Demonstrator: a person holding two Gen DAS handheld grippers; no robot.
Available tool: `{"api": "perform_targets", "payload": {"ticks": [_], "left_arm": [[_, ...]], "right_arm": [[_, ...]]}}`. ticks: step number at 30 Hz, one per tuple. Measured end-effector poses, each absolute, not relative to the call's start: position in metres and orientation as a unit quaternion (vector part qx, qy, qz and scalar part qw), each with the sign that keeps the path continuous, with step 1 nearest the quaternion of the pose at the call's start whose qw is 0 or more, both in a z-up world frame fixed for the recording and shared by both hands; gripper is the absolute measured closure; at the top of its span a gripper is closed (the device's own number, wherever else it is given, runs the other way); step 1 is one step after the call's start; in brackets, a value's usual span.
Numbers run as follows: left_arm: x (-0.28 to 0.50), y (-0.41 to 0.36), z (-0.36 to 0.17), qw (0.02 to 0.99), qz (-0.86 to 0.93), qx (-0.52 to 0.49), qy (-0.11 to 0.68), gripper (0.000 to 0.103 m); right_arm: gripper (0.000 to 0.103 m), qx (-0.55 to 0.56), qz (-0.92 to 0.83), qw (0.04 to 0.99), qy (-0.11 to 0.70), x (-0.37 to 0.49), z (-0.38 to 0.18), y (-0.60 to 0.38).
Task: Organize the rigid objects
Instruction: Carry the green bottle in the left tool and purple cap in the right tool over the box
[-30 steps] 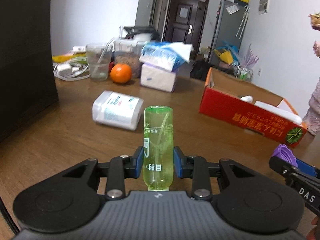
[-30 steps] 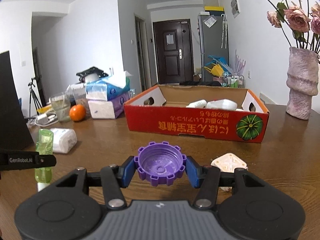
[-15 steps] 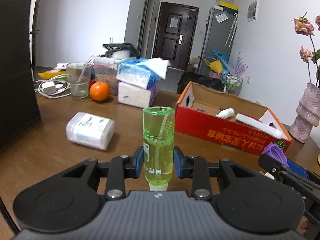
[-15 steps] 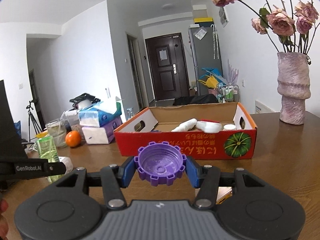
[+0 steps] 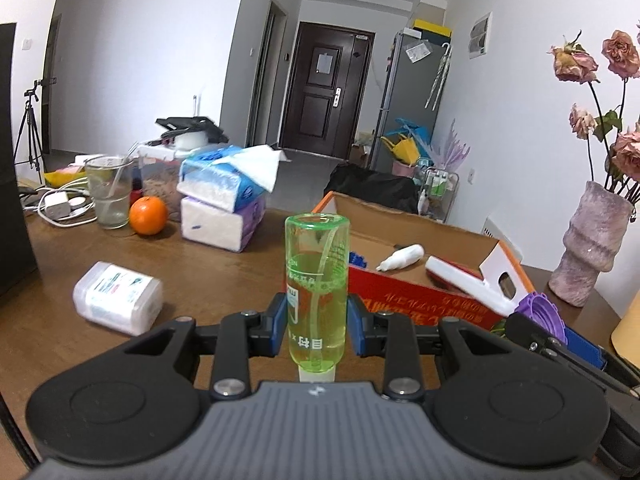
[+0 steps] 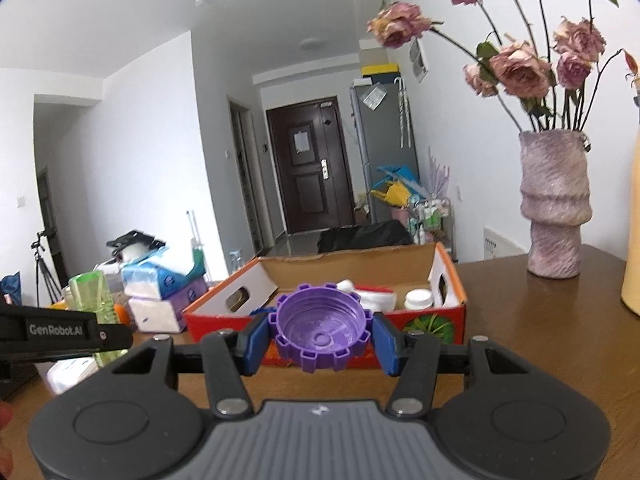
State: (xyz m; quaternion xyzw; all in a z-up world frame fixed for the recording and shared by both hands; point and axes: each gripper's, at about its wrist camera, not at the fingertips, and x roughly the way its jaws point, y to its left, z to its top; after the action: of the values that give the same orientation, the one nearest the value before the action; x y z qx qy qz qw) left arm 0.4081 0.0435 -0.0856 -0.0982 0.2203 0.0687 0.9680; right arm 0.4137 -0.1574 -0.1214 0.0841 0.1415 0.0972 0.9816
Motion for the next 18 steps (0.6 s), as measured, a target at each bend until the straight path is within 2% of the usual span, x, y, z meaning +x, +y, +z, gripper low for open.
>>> {"api": "perform_targets", "payload": {"ticks": [18], "left_arm": [[0.446,0.016,-0.068,0.976,0.053,-0.099,0.186,0.071]], "right_arm": [[0.050,0.081,0.085,0.985,0.125,0.449,-0.114,-0.183]]}}
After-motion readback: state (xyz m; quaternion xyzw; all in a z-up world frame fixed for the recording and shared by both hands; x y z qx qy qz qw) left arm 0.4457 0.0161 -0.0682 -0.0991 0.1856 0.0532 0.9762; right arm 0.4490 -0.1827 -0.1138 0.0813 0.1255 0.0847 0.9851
